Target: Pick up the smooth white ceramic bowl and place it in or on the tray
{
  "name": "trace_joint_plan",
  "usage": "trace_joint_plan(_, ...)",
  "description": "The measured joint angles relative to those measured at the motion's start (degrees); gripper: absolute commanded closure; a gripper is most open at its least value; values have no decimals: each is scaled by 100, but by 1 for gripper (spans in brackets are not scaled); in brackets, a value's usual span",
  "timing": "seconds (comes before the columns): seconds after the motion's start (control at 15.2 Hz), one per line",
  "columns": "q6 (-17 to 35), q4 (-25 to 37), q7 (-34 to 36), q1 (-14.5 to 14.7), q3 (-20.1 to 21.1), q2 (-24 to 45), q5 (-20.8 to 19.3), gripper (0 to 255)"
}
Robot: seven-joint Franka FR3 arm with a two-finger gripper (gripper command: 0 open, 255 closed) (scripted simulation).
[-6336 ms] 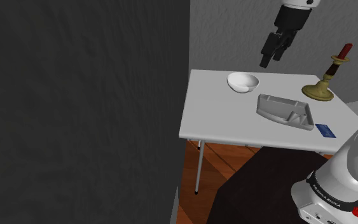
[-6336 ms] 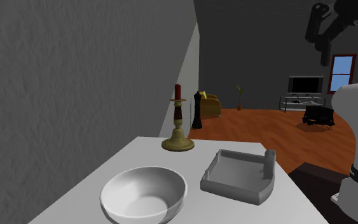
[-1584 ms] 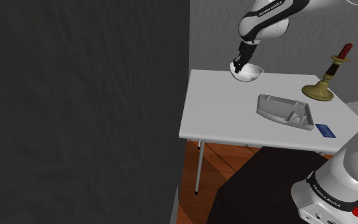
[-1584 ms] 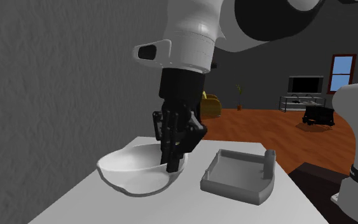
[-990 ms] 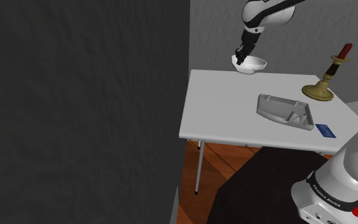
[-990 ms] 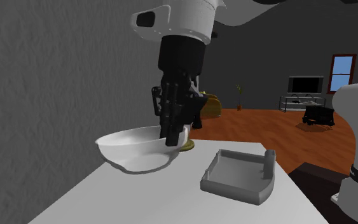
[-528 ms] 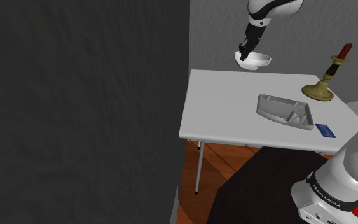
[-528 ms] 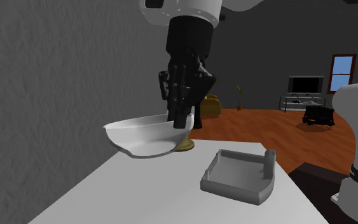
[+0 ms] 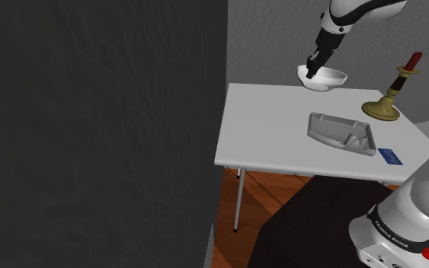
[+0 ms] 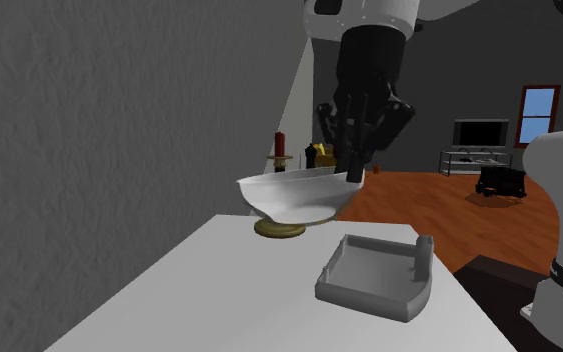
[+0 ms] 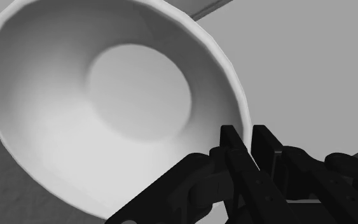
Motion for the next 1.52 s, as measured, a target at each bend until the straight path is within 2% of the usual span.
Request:
trace_joint_plan(0.46, -579, -1176, 84, -354, 149, -1770, -407, 255)
trace_joint_plan(0.86, -1384, -1911, 11, -703, 268, -3305, -588, 255)
trace_joint_plan(1.52, -719, -2757, 23, -820, 147, -3468, -749, 255)
